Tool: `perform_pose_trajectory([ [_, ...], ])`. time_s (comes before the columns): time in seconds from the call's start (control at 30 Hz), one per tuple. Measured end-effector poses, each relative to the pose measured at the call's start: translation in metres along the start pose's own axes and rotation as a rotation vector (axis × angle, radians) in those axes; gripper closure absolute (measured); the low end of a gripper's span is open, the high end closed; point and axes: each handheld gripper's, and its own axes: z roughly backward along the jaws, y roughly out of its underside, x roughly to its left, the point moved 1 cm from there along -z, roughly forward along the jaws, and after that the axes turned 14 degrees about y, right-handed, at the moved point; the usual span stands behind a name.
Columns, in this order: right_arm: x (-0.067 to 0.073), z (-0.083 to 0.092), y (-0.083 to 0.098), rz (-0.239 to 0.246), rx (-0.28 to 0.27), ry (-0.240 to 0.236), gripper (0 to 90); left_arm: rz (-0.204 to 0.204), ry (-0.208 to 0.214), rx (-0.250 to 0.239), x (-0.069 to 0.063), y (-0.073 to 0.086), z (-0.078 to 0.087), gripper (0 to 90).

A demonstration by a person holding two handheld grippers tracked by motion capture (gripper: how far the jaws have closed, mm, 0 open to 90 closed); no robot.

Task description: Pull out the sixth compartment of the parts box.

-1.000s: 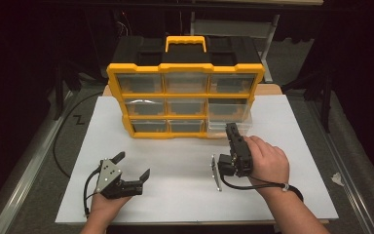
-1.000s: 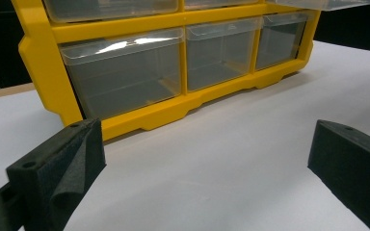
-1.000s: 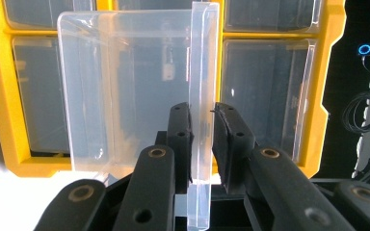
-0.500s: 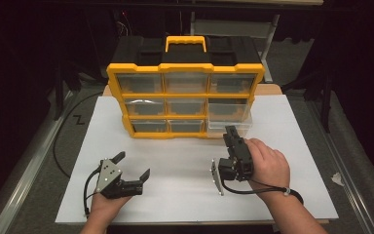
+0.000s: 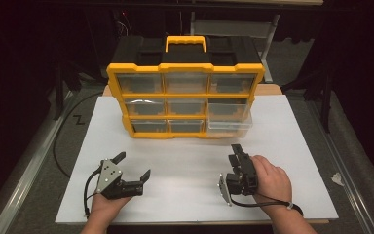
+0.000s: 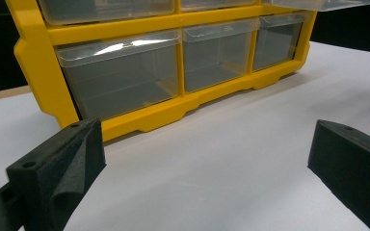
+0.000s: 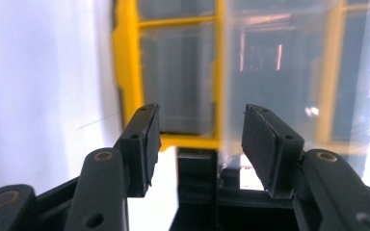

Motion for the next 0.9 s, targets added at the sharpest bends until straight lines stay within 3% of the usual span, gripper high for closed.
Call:
perform_pose_trajectory([
  [0.2, 0.025, 0.008, 0.015, -0.008, 0.027, -0.045, 49.3, -0.002, 0.001, 0.002, 0.000, 0.000, 0.000, 0.2],
  [0.33, 0.034, 0.012, 0.026, 0.006, 0.040, -0.069, 48.6, -0.002, 0.001, 0.003, 0.000, 0.000, 0.000, 0.2],
  [0.6, 0.036, 0.015, 0.052, -0.021, 0.089, -0.071, 47.5, 0.000, 0.002, 0.005, -0.001, 0.000, 0.000, 0.2],
  [0.9, 0.037, 0.007, 0.057, -0.023, 0.094, -0.080, 45.9, -0.001, 0.004, 0.011, -0.001, 0.001, -0.001, 0.2],
])
